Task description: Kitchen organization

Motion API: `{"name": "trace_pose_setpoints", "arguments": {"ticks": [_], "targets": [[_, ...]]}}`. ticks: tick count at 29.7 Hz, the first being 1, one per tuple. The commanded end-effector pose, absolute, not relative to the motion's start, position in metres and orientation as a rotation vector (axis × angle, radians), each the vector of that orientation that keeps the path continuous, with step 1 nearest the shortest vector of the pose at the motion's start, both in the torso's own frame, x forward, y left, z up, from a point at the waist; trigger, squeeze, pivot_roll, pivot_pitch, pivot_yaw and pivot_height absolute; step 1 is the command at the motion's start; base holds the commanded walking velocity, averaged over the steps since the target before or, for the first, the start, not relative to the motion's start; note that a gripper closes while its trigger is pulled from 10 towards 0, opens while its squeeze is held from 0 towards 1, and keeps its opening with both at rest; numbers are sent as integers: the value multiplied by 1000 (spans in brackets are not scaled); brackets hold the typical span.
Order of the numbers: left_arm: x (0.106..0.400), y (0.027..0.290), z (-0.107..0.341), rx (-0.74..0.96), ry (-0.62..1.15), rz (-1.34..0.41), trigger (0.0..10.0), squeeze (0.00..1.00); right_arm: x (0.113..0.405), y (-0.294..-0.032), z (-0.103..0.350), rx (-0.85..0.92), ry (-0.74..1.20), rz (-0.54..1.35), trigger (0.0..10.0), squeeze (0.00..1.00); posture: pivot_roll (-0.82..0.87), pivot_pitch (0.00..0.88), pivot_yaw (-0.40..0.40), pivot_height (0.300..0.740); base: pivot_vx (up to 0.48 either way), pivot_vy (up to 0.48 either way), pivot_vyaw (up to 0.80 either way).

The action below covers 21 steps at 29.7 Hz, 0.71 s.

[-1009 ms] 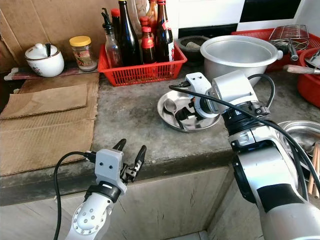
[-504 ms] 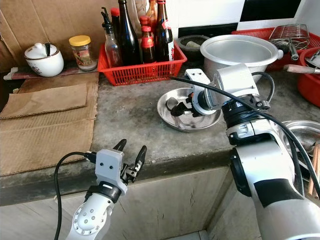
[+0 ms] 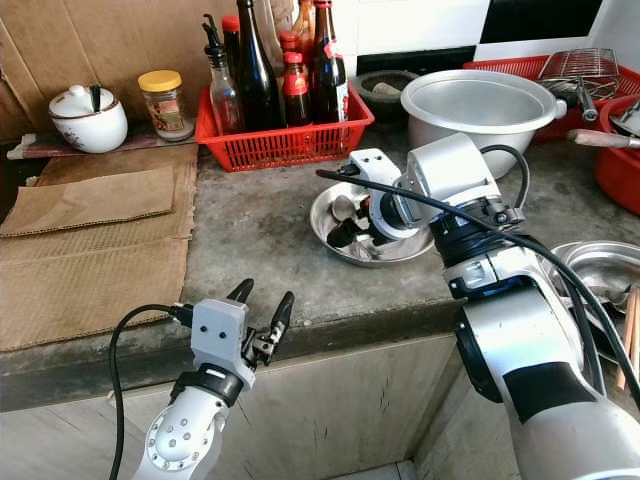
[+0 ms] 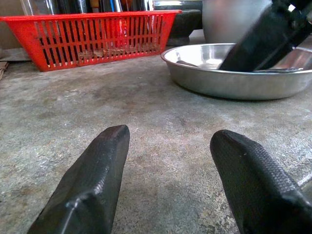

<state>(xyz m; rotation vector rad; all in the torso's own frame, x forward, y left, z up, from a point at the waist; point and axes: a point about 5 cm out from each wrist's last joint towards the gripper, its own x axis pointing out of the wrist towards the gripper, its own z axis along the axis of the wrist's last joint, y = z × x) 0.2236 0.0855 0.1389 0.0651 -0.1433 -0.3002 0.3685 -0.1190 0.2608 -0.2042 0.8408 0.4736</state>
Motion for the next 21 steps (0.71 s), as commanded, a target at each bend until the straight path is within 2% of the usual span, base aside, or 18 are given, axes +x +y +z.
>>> {"name": "trace_pose_setpoints", "arguments": {"ticks": [1, 8, 9, 10, 11, 21], "targets": [[223, 84, 137, 63, -132, -301, 10000, 0, 371, -124, 262, -248, 822, 429, 10000, 0, 26, 71, -52, 740, 0, 0, 0], [224, 84, 137, 63, -133, -298, 10000, 0, 374, -131, 255, -321, 820, 363, 9882, 0, 28, 73, -52, 740, 0, 0, 0], [224, 84, 137, 63, -132, -298, 10000, 0, 375, -132, 255, -324, 816, 360, 863, 0, 28, 74, -52, 740, 0, 0, 0], [224, 84, 137, 63, -131, -297, 10000, 0, 375, -132, 255, -326, 813, 358, 863, 0, 28, 74, -52, 740, 0, 0, 0], [224, 85, 137, 63, -131, -297, 10000, 0, 375, -132, 255, -329, 812, 358, 0, 0, 28, 74, -52, 740, 0, 0, 0], [223, 85, 137, 62, -128, -295, 10000, 0, 377, -132, 257, -334, 785, 357, 0, 0, 29, 76, -52, 740, 0, 0, 0]]}}
